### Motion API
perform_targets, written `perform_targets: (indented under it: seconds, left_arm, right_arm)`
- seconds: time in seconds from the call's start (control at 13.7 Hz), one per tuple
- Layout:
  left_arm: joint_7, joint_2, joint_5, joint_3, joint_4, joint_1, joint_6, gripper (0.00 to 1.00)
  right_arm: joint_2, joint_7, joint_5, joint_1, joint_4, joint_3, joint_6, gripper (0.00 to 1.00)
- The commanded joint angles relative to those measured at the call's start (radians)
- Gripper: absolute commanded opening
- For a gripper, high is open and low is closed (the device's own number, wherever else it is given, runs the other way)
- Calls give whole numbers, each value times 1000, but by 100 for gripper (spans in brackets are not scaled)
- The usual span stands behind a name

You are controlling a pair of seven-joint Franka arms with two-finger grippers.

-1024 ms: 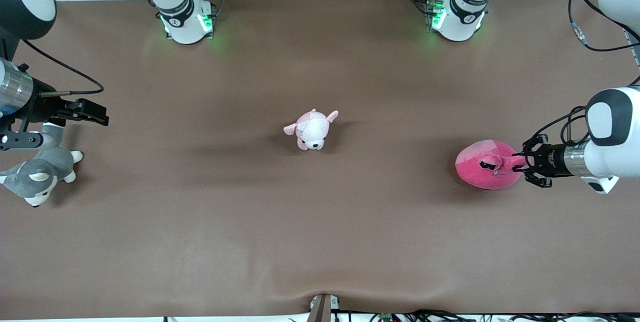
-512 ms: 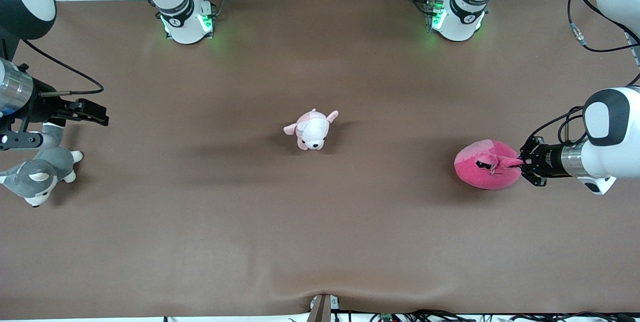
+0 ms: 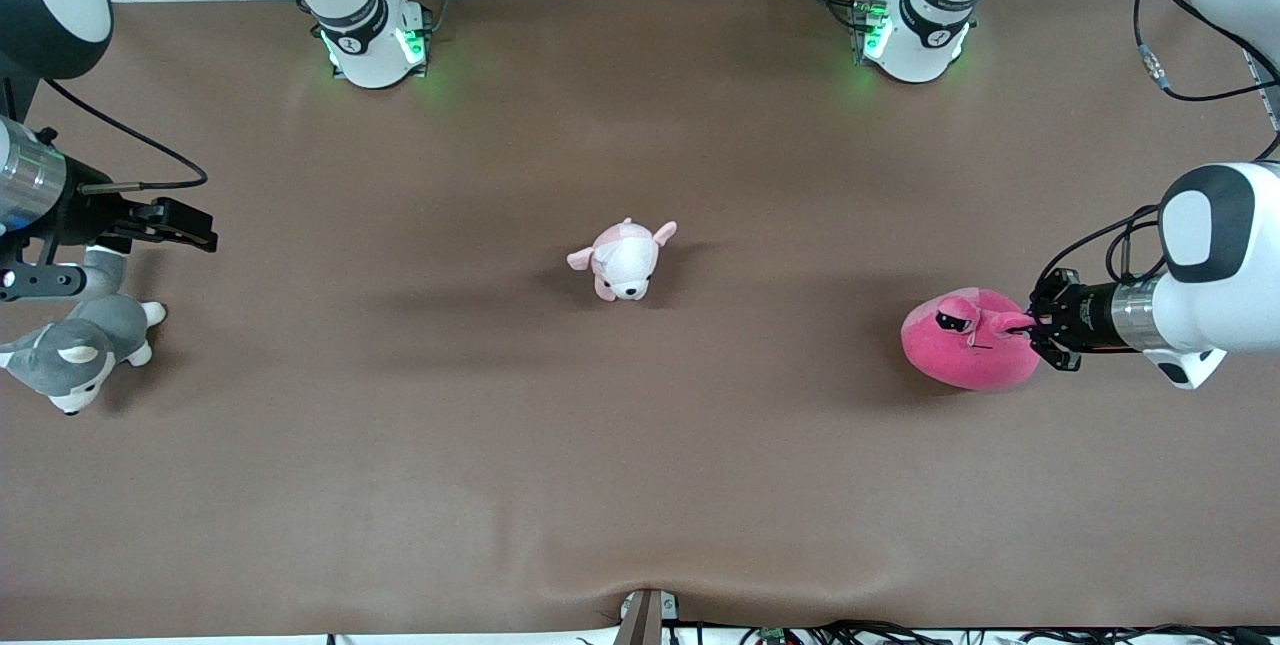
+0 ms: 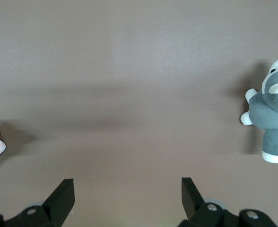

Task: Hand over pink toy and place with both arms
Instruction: 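Lift the pink plush with the left gripper toward the table middle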

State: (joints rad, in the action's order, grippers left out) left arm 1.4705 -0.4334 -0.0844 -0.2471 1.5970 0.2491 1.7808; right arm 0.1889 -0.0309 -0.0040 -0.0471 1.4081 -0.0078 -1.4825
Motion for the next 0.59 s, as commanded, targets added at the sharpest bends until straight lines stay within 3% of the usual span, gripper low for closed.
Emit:
perform_targets:
  seconds: [0.0,0.29,0.51]
  left_arm:
    - [-12,47,-24,-6,-28,3,-91,0]
    - [11,56,-106,-32,-133,6,-227,0]
    - [189,88,-159,-110,-157,2,-231,0]
  right_arm:
    - [3,-3,1,4,-12,2,2,100]
    - [3,-3,1,3,-12,2,2,100]
    - [3,-3,1,1,-12,2,1,100]
